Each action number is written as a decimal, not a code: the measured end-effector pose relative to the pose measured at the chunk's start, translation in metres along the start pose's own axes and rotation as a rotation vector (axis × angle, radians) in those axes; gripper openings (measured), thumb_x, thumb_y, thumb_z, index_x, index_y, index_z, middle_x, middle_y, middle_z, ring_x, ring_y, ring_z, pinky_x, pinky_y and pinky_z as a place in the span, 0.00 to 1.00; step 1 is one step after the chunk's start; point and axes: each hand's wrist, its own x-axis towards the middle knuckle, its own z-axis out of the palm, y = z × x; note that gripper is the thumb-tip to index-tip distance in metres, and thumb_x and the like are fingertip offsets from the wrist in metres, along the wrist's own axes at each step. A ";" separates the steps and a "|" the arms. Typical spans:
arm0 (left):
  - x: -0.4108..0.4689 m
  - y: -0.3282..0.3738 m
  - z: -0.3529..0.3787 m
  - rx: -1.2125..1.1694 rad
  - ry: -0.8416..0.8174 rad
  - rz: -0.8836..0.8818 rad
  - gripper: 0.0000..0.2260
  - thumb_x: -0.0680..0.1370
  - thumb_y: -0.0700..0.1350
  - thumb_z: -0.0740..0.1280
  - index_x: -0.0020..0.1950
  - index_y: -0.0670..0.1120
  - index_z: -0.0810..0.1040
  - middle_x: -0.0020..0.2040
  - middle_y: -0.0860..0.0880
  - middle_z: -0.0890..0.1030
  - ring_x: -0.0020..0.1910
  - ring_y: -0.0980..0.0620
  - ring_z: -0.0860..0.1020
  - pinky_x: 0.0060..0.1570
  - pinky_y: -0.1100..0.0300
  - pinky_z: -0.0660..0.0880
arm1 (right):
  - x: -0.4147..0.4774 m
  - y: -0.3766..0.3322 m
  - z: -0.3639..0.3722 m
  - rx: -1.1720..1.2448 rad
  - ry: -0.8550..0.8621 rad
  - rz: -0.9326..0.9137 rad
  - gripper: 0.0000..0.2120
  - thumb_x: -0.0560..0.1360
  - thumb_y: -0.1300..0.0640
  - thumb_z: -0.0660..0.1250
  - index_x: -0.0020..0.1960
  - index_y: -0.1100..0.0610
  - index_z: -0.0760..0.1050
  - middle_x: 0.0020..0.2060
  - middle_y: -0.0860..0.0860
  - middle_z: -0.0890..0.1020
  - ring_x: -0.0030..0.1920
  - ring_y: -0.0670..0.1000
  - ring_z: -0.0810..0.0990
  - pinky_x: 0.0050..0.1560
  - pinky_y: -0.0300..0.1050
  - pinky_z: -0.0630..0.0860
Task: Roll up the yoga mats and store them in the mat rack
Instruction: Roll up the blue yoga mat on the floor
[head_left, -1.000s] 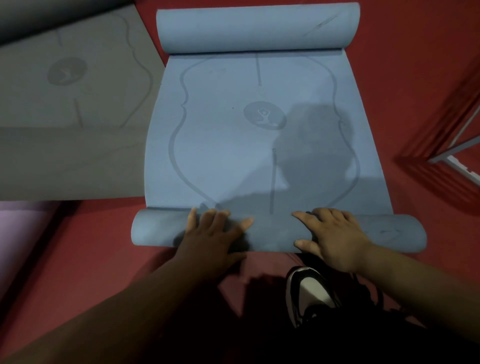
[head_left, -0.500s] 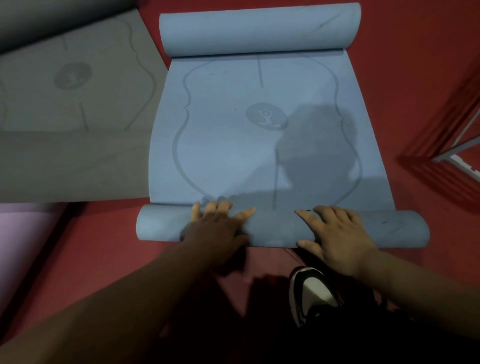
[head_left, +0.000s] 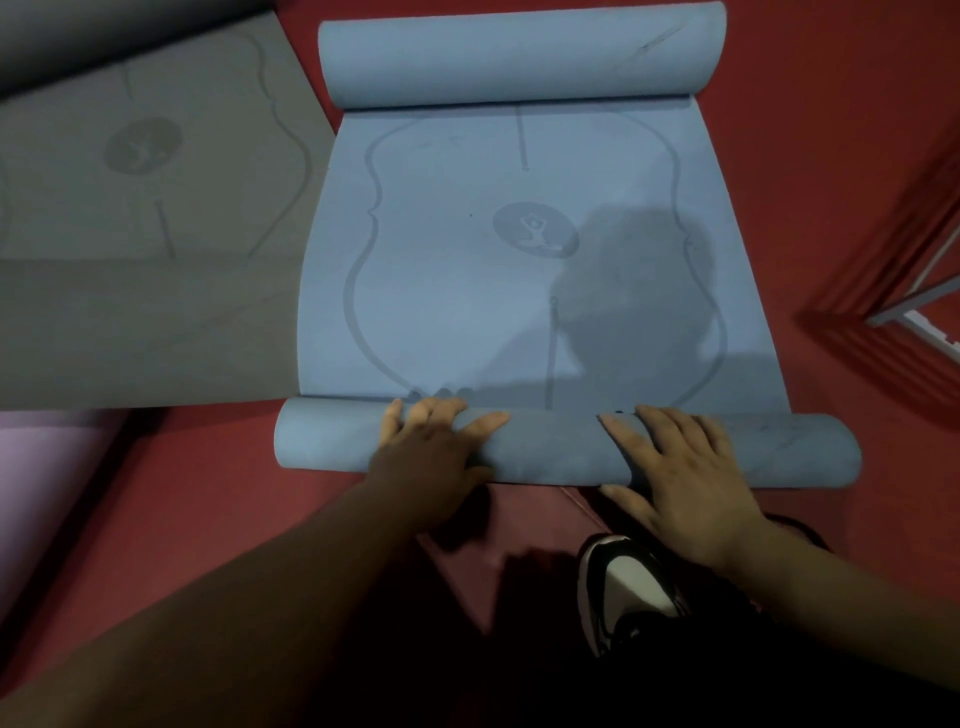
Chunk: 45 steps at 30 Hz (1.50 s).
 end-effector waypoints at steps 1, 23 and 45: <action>0.001 0.000 -0.002 -0.001 -0.007 0.000 0.30 0.79 0.68 0.59 0.79 0.71 0.51 0.79 0.52 0.59 0.79 0.47 0.55 0.77 0.38 0.42 | 0.001 0.001 0.001 0.000 0.002 0.005 0.35 0.78 0.29 0.52 0.79 0.44 0.60 0.72 0.55 0.72 0.71 0.59 0.69 0.73 0.62 0.61; 0.016 -0.007 -0.006 0.091 0.184 0.098 0.31 0.74 0.69 0.67 0.76 0.69 0.63 0.71 0.53 0.74 0.68 0.48 0.72 0.67 0.41 0.63 | 0.014 0.014 -0.001 0.007 0.068 -0.030 0.33 0.77 0.32 0.56 0.78 0.44 0.64 0.71 0.56 0.72 0.71 0.60 0.70 0.72 0.63 0.61; 0.029 -0.010 -0.013 0.260 0.311 0.180 0.34 0.66 0.68 0.74 0.71 0.60 0.75 0.51 0.44 0.82 0.44 0.38 0.79 0.49 0.42 0.75 | 0.051 0.033 -0.023 0.004 -0.052 -0.047 0.40 0.71 0.20 0.45 0.78 0.37 0.56 0.68 0.46 0.73 0.68 0.53 0.72 0.70 0.56 0.63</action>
